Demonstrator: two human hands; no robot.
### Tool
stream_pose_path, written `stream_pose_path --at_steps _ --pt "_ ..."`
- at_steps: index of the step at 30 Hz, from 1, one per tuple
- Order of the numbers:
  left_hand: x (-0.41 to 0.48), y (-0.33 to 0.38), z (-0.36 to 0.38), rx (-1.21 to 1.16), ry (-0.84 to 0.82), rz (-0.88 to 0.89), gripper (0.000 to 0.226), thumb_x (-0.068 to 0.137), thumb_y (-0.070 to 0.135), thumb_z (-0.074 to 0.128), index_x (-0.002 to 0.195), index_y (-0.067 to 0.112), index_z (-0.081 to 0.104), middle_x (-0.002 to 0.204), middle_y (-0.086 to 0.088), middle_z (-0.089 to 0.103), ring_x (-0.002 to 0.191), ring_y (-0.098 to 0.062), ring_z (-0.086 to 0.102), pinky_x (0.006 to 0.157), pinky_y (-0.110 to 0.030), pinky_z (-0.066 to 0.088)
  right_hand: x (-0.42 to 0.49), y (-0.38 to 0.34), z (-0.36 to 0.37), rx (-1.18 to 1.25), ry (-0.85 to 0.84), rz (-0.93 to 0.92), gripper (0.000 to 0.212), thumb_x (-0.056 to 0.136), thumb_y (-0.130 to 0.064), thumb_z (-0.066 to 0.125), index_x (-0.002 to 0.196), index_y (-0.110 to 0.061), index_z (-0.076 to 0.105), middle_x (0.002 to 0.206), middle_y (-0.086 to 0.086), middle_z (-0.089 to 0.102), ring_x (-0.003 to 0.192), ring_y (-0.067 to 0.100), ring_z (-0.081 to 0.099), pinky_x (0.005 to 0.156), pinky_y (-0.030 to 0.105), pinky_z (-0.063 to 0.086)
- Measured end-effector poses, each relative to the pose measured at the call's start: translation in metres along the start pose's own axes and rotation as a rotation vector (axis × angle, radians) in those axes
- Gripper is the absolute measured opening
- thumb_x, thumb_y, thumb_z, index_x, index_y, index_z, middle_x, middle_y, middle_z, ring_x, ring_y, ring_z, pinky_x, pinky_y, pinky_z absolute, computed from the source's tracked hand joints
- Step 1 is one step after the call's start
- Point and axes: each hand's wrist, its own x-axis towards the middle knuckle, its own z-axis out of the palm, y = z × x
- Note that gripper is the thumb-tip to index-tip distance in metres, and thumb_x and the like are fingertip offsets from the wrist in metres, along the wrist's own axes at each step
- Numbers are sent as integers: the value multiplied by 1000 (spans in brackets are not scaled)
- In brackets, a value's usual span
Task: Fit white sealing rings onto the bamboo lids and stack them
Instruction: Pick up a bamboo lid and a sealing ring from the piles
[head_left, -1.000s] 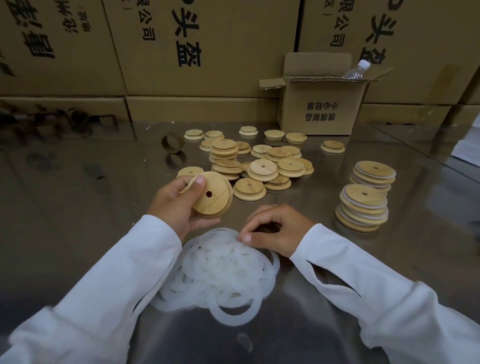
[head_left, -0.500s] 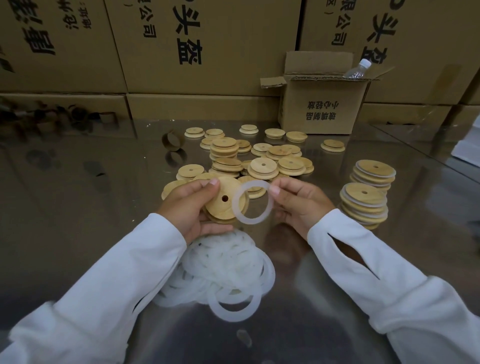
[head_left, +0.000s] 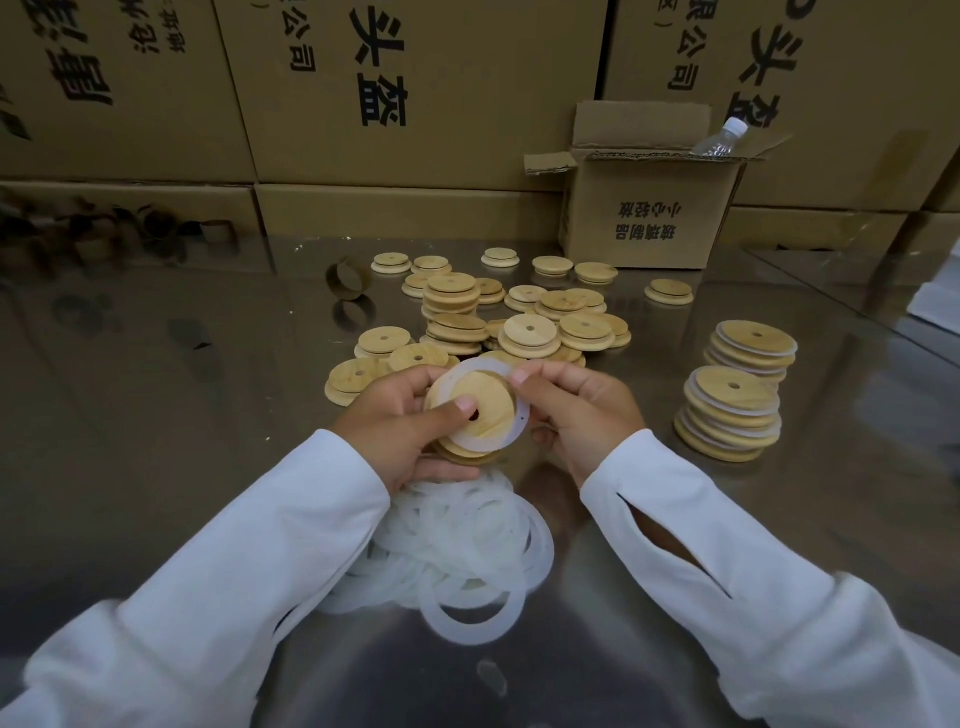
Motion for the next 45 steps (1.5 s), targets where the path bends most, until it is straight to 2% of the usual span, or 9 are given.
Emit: stream_pose_path --at_steps 7,13,19,24,32,35,41,45 --pt "1 1 0 -33 -7 27 17 89 7 48 101 13 59 94 -10 64 85 -24 65 58 -35 59 -6 -5 2 -7 -32 -57 11 81 -5 65 76 -14 69 52 -12 64 47 -4 55 48 8 42" --pt "0 3 -3 -15 -56 80 25 88 5 47 108 16 59 100 -11 65 89 -25 66 68 -38 59 -6 -6 3 2 -19 -60 12 80 -4 65 71 -12 66 48 -11 60 43 -2 50 46 10 41" --pt "-1 3 -3 -9 -90 117 28 86 7 47 109 17 60 98 -8 67 87 -22 67 70 -36 58 -6 -6 3 4 -15 -44 13 80 -8 66 70 -16 67 54 -8 61 49 4 52 50 13 44" --pt "-1 3 -3 -20 -110 119 33 85 11 47 117 14 57 106 -13 65 92 -25 66 72 -36 58 -6 -7 3 3 -12 -40 15 80 -8 65 69 -17 66 53 -9 61 47 2 53 49 13 44" --pt "-1 4 -3 -50 -11 162 20 89 9 46 101 15 61 94 -10 67 82 -23 68 59 -32 58 -6 -7 4 10 -43 -44 16 82 -7 63 69 -17 66 50 -9 59 45 3 52 49 13 43" --pt "-1 3 -4 -44 -5 174 20 87 10 48 101 15 62 93 -10 68 81 -23 68 60 -32 58 -6 -7 4 6 -40 -48 16 82 -7 63 69 -16 65 49 -9 59 44 3 52 49 13 43" --pt "0 2 -6 -14 -4 215 23 81 17 52 101 18 63 93 -8 69 86 -25 68 61 -31 58 -6 -9 6 -7 -8 -26 20 82 -9 63 65 -19 65 50 -9 59 45 4 52 61 22 45" --pt "0 1 -6 13 19 245 20 82 17 53 98 20 64 93 -6 70 88 -26 68 61 -30 57 -8 -11 6 -33 10 -20 18 83 -9 62 67 -18 66 55 -4 59 48 5 52 63 21 46"
